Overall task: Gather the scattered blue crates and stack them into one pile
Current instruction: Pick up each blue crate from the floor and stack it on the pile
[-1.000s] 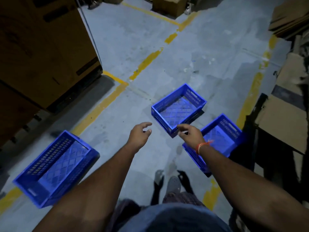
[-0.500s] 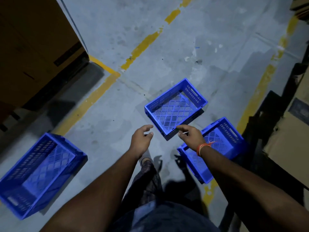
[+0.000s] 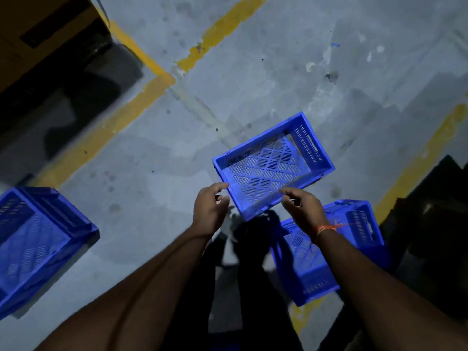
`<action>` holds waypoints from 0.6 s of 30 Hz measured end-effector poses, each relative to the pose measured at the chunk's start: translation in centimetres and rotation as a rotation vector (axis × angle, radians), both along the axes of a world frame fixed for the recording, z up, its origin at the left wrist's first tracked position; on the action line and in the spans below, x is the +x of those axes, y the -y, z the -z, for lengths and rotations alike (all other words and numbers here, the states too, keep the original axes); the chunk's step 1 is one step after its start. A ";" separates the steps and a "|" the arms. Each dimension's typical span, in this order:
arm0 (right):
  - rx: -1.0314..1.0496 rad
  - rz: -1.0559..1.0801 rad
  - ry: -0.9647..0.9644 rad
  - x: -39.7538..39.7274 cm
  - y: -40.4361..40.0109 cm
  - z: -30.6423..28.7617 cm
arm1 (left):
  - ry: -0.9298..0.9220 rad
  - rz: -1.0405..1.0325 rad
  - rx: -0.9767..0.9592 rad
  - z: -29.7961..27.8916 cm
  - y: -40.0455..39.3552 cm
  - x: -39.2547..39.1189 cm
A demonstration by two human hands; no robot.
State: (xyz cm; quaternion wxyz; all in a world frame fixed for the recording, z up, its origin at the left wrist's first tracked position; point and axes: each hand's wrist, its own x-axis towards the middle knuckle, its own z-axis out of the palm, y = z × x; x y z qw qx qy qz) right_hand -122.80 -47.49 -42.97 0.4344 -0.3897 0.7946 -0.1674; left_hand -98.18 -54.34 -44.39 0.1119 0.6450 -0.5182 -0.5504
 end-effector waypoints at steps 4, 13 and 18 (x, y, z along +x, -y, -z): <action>0.012 -0.109 -0.025 -3.3 2.8 8.7 | 0.121 -0.047 -0.060 8.2 0.8 -3.0; 0.083 -0.370 -0.126 -11.8 7.6 24.6 | 0.334 -0.193 0.063 25.3 0.3 -10.5; 0.096 -0.396 -0.215 -15.6 9.4 30.0 | 0.409 -0.388 0.081 32.4 1.0 -10.6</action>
